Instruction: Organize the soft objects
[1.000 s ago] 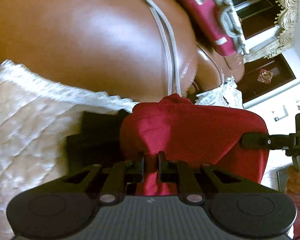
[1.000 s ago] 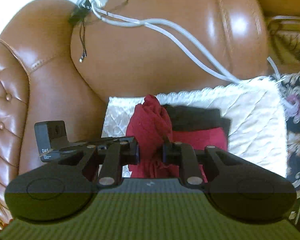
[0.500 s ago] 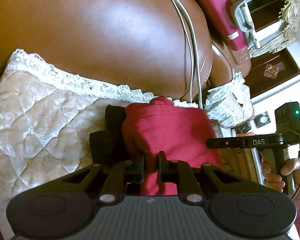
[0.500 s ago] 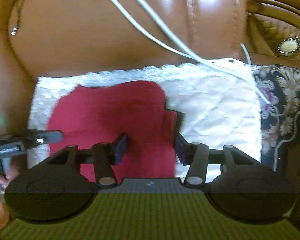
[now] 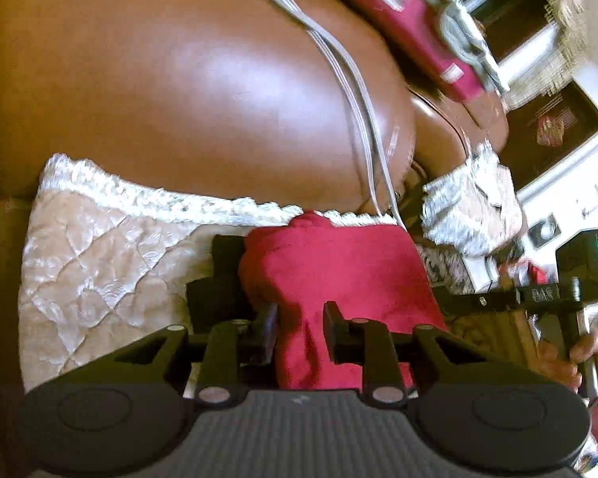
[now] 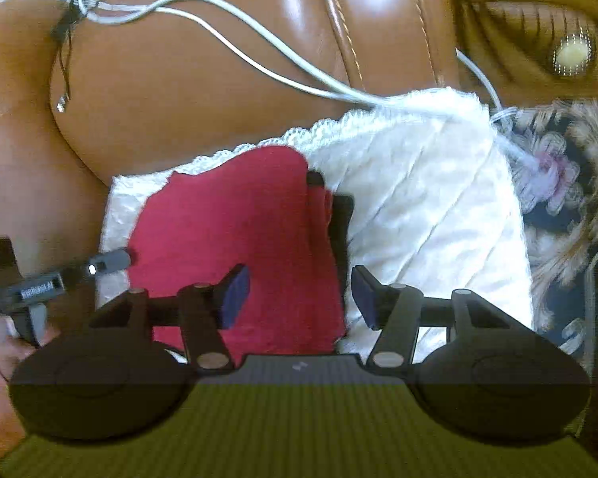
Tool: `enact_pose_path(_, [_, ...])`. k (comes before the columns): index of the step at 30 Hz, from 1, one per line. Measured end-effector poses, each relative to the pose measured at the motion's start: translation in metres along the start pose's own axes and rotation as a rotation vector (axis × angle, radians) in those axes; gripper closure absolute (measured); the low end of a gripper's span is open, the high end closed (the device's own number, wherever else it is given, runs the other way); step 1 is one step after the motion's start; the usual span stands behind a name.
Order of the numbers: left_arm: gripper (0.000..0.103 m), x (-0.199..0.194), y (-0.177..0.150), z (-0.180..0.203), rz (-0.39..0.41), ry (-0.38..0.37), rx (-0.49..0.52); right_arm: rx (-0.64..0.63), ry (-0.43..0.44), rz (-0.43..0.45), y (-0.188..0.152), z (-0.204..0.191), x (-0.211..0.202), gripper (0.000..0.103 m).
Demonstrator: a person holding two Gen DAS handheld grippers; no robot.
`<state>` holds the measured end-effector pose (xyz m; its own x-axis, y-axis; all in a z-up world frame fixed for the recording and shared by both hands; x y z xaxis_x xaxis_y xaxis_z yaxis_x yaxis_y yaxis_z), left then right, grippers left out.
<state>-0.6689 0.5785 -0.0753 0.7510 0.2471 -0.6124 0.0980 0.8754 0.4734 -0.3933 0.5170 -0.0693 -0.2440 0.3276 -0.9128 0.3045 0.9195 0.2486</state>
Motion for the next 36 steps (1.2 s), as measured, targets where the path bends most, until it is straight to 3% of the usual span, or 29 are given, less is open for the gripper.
enact_pose_path(5, [0.065,0.007,-0.018,0.022,-0.065,0.040,0.100,0.015,-0.006,-0.008,-0.011,0.004,0.005,0.039])
enact_pose_path(8, [0.065,0.007,-0.029,0.030,-0.088,0.041,0.121,0.025,0.050,0.009,-0.015,-0.001,-0.002,0.041])
enact_pose_path(9, [0.065,0.006,-0.031,0.032,-0.092,0.047,0.132,0.026,0.071,0.010,-0.016,-0.004,-0.004,0.045])
enact_pose_path(11, [0.065,0.003,-0.033,0.036,-0.090,0.056,0.148,-0.001,0.060,-0.006,-0.019,-0.010,-0.003,0.067])
enact_pose_path(13, [0.063,0.002,-0.035,0.041,-0.097,0.065,0.164,0.004,0.064,-0.030,-0.019,-0.011,0.005,0.075])
enact_pose_path(17, [0.059,0.010,-0.046,0.053,-0.131,0.103,0.248,0.071,0.090,-0.063,-0.019,-0.005,0.018,0.085])
enact_pose_path(22, [0.059,0.020,-0.055,0.056,-0.144,0.145,0.291,0.126,0.089,-0.020,-0.018,0.004,0.007,0.092])
enact_pose_path(28, [0.059,0.019,-0.059,0.060,-0.137,0.169,0.319,0.149,0.100,-0.005,-0.017,0.006,0.003,0.093])
enact_pose_path(31, [0.061,0.021,-0.059,0.057,-0.134,0.169,0.299,0.131,0.046,0.010,-0.015,0.008,0.005,0.093])
enact_pose_path(33, [0.061,0.021,-0.060,0.055,-0.133,0.167,0.290,0.122,0.014,0.008,-0.014,0.011,0.009,0.086])
enact_pose_path(35, [0.061,0.021,-0.059,0.053,-0.131,0.161,0.284,0.118,-0.024,-0.002,-0.013,0.015,0.012,0.053])
enact_pose_path(36, [0.061,0.021,-0.059,0.052,-0.131,0.159,0.281,0.121,-0.030,0.003,-0.012,0.017,0.013,0.049])
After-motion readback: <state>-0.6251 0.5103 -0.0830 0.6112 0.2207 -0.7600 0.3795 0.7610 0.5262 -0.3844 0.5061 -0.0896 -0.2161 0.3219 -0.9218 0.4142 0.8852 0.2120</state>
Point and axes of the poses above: each gripper's, at about its wrist camera, not at the fingertips, and x roughly the way its jaws point, z to its right, y to its top, the point moved 7 cm from there along x, roughly the way its jaws point, and after that the axes turned 7 degrees about -y, right-handed, at the moved point
